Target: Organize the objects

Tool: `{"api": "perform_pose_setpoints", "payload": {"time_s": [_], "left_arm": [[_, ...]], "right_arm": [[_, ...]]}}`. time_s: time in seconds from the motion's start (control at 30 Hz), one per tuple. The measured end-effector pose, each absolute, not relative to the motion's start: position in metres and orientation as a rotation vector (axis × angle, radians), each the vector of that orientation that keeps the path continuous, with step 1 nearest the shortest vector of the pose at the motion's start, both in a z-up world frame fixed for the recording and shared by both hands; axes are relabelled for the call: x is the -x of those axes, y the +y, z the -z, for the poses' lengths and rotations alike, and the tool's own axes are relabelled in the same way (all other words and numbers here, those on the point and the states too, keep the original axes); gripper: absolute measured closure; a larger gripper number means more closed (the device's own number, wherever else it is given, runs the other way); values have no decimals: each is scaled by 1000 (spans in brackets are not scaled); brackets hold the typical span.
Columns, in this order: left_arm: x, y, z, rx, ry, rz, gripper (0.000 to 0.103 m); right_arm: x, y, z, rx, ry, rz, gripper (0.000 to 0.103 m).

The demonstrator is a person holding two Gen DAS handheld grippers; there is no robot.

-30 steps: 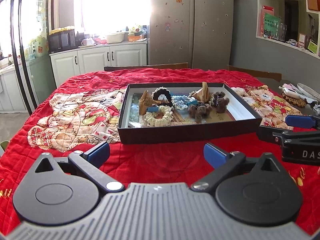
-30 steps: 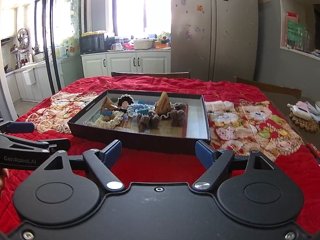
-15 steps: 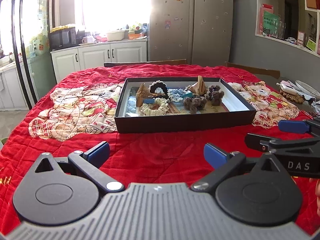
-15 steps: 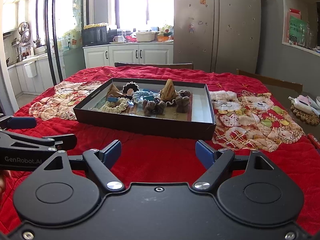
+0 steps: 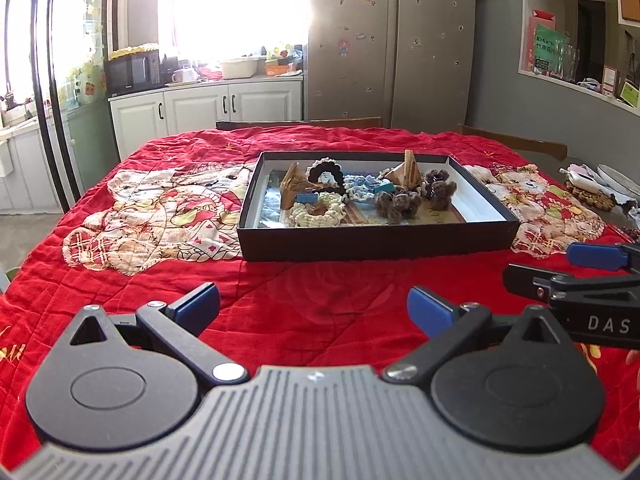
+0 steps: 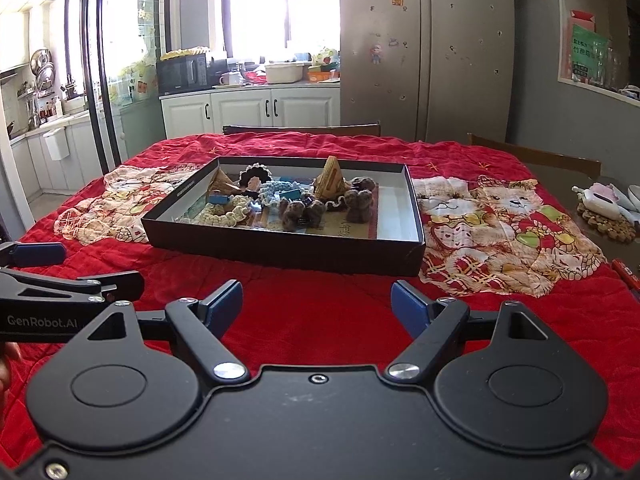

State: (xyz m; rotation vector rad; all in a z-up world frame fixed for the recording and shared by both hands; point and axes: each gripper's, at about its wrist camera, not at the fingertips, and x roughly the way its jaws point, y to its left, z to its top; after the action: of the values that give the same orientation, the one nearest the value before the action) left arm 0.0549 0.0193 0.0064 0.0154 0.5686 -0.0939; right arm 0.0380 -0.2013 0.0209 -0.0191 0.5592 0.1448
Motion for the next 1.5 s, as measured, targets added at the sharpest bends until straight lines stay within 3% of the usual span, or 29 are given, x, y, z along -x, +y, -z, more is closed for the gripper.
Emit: {"api": "perform_pose_setpoints", "payload": {"time_s": [1.5], "left_arm": [[-59, 25, -4, 19, 608, 91, 0]], "right_arm": [[-41, -199, -14, 28, 583, -147, 22]]}}
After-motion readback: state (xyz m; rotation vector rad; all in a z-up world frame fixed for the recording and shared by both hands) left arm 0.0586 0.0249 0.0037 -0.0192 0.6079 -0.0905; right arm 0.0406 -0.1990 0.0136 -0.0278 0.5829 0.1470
